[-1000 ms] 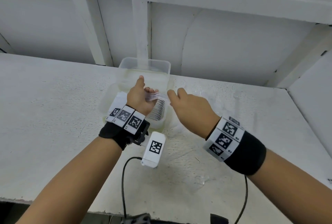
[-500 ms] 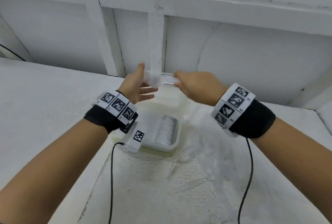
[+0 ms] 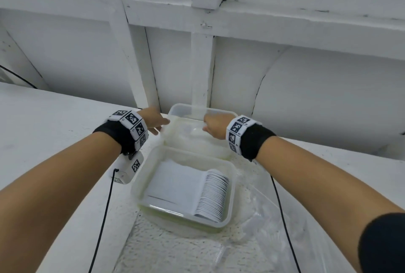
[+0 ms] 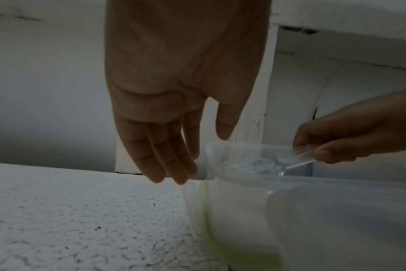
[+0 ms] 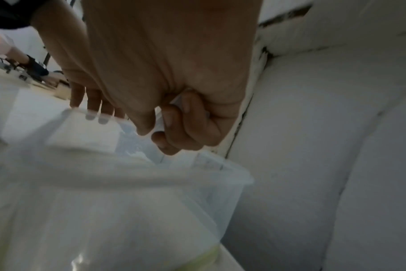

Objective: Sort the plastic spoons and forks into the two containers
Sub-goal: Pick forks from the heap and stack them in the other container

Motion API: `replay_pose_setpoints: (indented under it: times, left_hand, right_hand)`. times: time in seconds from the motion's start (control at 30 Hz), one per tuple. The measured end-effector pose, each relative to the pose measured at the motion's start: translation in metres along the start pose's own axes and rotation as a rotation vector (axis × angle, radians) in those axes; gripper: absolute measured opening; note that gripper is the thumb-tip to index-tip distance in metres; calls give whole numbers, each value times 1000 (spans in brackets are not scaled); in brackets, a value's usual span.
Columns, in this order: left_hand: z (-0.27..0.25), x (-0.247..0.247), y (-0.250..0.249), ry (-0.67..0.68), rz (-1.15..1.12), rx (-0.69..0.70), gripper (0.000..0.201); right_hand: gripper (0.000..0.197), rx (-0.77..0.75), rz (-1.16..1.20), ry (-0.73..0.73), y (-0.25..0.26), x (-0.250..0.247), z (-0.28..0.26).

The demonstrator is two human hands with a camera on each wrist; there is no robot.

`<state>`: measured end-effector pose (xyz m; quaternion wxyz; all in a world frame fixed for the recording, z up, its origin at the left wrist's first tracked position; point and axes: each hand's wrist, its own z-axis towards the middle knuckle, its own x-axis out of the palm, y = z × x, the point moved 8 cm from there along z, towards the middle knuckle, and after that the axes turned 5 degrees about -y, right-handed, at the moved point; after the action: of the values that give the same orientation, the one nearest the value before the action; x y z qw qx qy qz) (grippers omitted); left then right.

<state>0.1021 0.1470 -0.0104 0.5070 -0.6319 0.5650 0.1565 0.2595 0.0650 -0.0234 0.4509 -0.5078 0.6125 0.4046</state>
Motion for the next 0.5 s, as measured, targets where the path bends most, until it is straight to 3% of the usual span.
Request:
replay_pose_setpoints:
  times: [0.2, 0.33, 0.5]
  left_hand:
    - [12, 5, 5, 1, -67, -7, 23]
    - [19, 7, 11, 9, -154, -14, 15]
    - [21, 6, 11, -5, -200, -5, 21]
  right_hand:
    - [38, -9, -61, 68, 2, 29, 12]
    - [52, -8, -77, 75, 5, 27, 13]
    - [35, -10, 194, 71, 19, 23, 14]
